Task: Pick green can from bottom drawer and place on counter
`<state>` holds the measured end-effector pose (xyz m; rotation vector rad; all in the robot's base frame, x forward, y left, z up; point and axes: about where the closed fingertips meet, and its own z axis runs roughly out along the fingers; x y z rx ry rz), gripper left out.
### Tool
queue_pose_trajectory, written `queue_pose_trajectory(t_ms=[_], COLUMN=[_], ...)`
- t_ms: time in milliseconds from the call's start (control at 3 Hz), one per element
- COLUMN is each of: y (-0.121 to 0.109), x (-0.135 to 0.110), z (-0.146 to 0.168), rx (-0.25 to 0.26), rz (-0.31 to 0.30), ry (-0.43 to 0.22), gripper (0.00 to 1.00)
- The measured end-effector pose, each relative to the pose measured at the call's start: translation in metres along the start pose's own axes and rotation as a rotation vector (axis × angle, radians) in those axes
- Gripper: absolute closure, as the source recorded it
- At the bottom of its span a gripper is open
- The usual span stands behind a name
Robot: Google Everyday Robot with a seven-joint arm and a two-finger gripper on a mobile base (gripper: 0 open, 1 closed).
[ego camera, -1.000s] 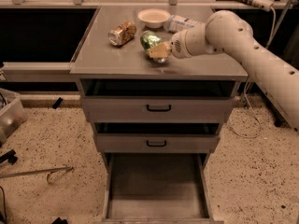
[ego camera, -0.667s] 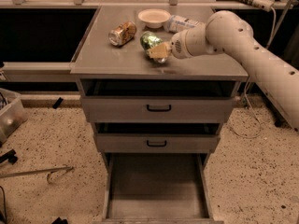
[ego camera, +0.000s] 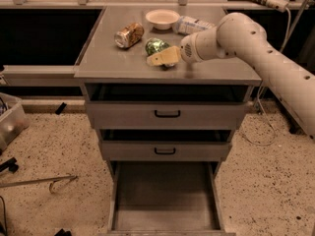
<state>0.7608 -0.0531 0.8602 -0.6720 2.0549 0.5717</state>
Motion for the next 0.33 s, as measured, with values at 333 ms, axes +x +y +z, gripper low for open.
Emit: queue_pose_trajectory(t_ms=[333], y=[0.0], x=[0.0], z=[0.0], rx=[0.0], rz=[0.0], ry=[0.0], gripper=[0.0])
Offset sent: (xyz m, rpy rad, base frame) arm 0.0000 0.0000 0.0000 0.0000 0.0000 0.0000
